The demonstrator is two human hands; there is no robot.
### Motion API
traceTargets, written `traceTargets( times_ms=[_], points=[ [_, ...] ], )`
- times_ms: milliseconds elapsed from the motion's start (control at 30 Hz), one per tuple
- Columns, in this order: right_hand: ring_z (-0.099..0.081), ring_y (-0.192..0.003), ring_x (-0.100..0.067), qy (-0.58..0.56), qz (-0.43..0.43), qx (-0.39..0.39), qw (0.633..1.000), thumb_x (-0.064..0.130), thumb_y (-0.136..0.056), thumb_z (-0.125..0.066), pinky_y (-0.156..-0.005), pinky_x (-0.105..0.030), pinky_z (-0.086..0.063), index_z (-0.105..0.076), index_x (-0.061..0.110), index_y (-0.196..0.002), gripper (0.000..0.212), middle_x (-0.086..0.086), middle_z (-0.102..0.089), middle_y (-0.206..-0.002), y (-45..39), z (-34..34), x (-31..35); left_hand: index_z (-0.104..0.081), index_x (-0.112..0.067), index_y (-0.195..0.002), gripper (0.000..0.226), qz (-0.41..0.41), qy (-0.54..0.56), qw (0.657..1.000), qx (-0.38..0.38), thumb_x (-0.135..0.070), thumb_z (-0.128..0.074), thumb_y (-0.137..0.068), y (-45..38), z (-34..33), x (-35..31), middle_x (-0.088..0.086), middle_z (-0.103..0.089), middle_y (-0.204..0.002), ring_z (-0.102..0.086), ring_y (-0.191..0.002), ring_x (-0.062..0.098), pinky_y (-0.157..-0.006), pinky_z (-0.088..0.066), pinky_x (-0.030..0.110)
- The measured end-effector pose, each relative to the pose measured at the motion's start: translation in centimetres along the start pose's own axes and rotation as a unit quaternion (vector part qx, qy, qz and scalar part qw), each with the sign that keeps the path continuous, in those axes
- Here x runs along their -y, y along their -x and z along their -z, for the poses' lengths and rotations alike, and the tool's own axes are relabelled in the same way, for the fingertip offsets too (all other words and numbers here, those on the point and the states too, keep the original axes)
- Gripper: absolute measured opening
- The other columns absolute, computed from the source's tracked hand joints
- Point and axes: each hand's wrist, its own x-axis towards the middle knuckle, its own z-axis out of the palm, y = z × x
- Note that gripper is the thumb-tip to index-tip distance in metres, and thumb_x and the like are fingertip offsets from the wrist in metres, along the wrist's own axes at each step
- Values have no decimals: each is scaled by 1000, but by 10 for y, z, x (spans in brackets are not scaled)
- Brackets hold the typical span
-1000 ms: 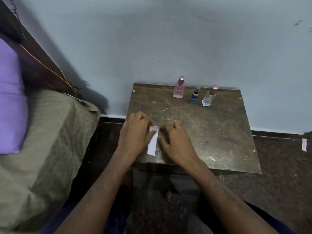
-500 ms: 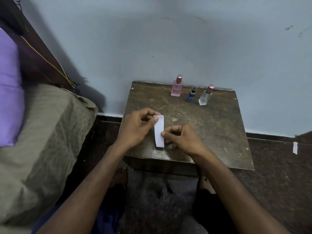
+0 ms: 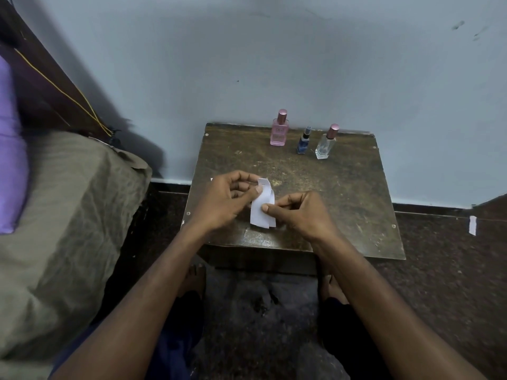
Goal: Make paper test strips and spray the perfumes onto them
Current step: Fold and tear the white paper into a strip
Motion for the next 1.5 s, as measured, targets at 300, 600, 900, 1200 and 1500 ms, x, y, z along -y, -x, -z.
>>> traceTargets(
  times_ms=[300,600,900,1200,1500],
  points=[
    [-66,-64,-9,-39,14,54,998,18,-96,-77,-61,-18,-52,-82,6,-97,13,-11,-78,-79,-4,20,0,-77,-15,-118,28,21,63,997,-30,-21,-83,-92,-10,-4,0,5,-81,-97,-76,-87,8,-84,-60,20],
    [-73,-62,-5,140,115,-85,980,36,-86,-87,-60,-21,-55,-79,23,-82,15,9,-77,-69,-8,20,-2,-79,-8,-116,23,30,98,995,-14,-13,-80,-94,-12,-15,-4,8,-83,-105,-77,-89,3,-80,-58,14],
    [-67,-67,-4,214,219,-153,940,36,-88,-84,-65,-27,-56,-82,33,-90,4,19,-75,-80,-6,15,7,-79,-16,-107,17,34,111,993,-4,-13,-82,-91,-12,-17,-3,-2,-83,-94,-77,-90,3,-82,-58,15],
    [-61,-64,-6,247,267,-154,919,33,-91,-81,-62,-28,-51,-75,22,-87,13,14,-69,-81,-6,3,10,-76,-4,-121,26,47,147,988,-8,-9,-78,-95,-8,-12,-4,15,-81,-109,-78,-97,16,-86,-63,24],
    [-59,-66,-3,233,320,-199,896,23,-91,-81,-65,-11,-45,-77,18,-87,8,12,-67,-79,1,1,22,-69,-9,-133,44,21,271,962,27,-12,-77,-90,-1,-2,-16,10,-80,-104,-77,-94,12,-81,-61,24]
  ],
)
